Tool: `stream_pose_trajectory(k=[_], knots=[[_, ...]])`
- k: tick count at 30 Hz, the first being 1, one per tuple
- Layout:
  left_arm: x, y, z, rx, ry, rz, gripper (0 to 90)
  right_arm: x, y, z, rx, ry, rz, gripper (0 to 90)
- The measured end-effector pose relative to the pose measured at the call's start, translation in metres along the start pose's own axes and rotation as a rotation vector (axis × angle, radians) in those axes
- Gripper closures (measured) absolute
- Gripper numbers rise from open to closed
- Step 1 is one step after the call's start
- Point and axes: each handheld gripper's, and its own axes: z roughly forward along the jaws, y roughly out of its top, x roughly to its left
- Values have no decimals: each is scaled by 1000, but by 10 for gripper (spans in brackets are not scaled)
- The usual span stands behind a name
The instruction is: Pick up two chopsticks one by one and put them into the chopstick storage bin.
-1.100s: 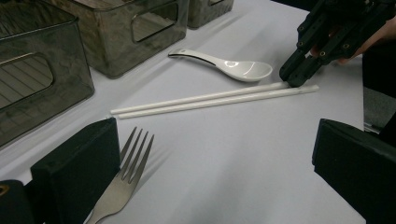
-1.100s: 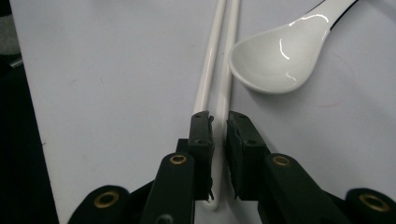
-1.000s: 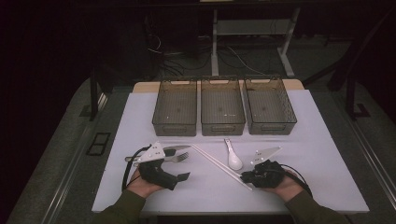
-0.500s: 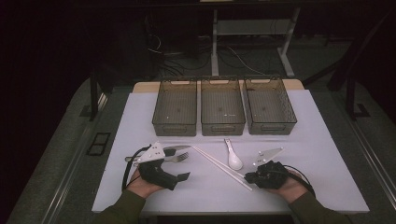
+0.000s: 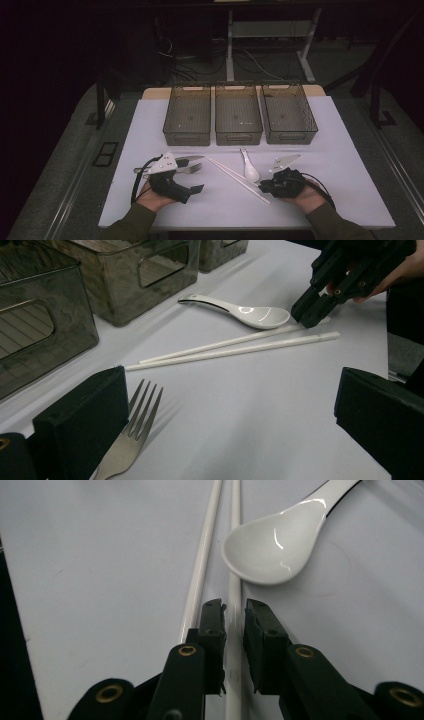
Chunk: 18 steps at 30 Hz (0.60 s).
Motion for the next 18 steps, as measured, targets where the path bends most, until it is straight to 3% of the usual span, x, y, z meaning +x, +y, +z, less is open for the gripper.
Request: stream_pose_trajectory(k=[7,18], knots=[[0,0,0,3,0,1,0,4,3,9,6,-19,-17,808],[0,0,2,3,-2,1,0,7,-2,9,-24,-45,-25,839]])
